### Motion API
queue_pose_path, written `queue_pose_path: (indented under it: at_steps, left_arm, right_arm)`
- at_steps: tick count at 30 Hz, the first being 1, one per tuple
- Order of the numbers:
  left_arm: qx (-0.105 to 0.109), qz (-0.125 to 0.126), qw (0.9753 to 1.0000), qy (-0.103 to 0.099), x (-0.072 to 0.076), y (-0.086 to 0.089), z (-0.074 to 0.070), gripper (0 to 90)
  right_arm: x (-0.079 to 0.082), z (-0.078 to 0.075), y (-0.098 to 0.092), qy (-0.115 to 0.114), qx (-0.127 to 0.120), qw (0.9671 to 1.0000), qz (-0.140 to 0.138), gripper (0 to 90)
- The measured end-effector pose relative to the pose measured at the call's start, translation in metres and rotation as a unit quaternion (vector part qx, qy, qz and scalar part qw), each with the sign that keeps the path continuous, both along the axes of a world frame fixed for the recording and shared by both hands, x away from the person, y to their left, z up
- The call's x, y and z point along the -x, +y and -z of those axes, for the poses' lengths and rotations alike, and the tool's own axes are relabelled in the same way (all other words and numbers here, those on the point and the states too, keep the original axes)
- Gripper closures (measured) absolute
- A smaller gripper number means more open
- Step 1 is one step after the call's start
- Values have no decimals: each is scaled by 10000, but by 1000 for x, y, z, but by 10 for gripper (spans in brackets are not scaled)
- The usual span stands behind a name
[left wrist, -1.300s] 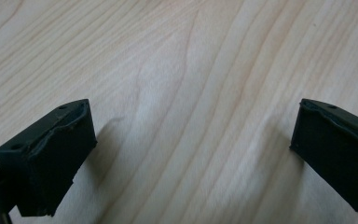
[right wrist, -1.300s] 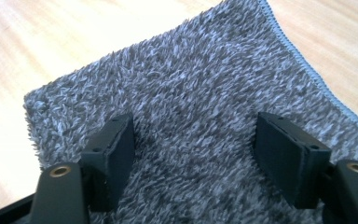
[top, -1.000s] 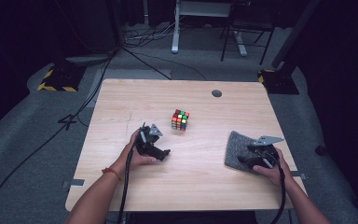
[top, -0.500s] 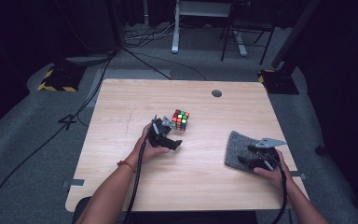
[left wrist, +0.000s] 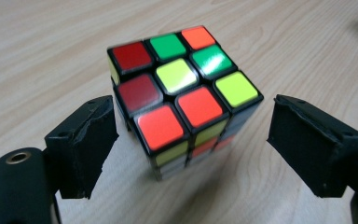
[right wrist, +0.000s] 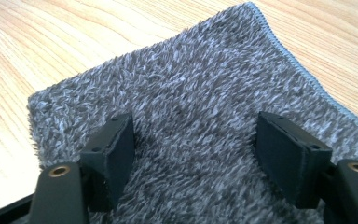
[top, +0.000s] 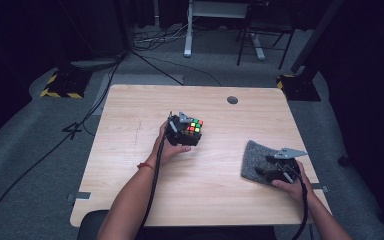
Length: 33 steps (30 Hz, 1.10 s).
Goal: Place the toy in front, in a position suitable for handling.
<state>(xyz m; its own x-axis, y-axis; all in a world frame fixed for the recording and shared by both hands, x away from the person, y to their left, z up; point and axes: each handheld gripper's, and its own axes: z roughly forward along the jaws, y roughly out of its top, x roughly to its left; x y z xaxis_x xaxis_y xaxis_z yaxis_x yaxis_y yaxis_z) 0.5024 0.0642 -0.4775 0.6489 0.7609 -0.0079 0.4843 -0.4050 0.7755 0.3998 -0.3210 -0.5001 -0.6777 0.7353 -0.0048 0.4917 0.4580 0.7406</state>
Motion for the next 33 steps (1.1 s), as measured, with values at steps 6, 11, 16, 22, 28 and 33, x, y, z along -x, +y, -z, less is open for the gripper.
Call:
queue_pose_path:
  at_steps: [6,11,16,22,28,33]
  left_arm:
    - [163,-130,9997,100,-13,-7,4,155]
    - [137,-42,9998,107,-21,-15,8,160]
    - [186,-129,9996,192,-32,-21,13,151]
    - [371,-193,9990,148,-41,-24,19,167]
    - [374,-295,9989,1,-42,-24,19,323]
    - [264,-109,9996,18,-39,-21,17,328]
  right_arm:
    - [0,0,0,-2,-5,10000,2,290]
    - [0,0,0,-1,-6,10000,3,290]
    - [0,0,0,-6,-1,10000,16,290]
    - [1,0,0,-13,2,10000,21,290]
    - [1,0,0,-17,-3,10000,25,290]
    - [1,0,0,-15,-2,10000,19,290]
